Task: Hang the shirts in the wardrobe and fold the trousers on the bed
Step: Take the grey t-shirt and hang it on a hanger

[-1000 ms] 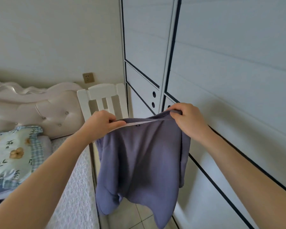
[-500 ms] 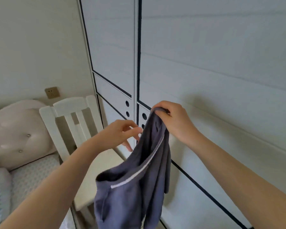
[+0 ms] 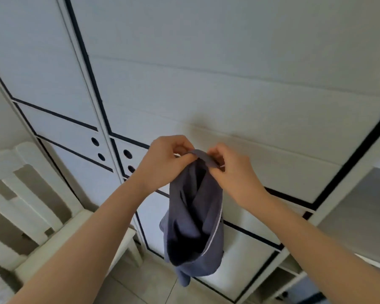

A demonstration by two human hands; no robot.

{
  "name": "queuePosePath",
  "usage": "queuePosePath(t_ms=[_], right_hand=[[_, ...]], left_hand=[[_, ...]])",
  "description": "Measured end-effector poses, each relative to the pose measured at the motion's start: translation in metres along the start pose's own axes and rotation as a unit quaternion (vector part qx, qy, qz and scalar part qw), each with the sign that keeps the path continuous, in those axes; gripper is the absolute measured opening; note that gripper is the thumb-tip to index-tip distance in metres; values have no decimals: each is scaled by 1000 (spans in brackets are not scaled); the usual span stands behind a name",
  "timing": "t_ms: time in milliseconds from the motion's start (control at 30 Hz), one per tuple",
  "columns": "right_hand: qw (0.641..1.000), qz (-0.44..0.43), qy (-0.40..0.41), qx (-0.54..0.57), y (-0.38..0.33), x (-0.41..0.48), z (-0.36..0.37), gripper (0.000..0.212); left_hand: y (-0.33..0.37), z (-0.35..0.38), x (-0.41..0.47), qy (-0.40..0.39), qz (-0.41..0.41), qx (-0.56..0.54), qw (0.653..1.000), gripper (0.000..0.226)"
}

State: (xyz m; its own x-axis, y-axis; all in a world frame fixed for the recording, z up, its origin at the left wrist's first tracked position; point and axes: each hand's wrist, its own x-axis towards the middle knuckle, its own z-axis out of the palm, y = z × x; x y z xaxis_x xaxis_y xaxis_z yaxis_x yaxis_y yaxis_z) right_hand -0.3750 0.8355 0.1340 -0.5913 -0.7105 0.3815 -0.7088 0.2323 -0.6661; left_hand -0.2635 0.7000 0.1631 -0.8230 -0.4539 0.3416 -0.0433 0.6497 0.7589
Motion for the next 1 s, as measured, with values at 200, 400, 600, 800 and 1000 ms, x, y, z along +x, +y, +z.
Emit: queuePosePath(t_ms=[200,400,600,800,1000], right_hand=[[994,92,40,-46,47,-40,-23,4],[995,54,59,-53,48,-81,-63,31],[993,13,85,-86,59,-129,-104,48],[994,2,86,-68,98,-172,-161,8],[997,-7,77,-12,132,-211,-234,13]], left_hand=[[37,52,17,31,45,-21,998,7],[67,92,17,-45,91,43,994,20],[86,124,-6,-133,110,129,976,19],[131,183,-38,-73,99,107,987,19],[188,253,-73,-94,77,38,992,18]])
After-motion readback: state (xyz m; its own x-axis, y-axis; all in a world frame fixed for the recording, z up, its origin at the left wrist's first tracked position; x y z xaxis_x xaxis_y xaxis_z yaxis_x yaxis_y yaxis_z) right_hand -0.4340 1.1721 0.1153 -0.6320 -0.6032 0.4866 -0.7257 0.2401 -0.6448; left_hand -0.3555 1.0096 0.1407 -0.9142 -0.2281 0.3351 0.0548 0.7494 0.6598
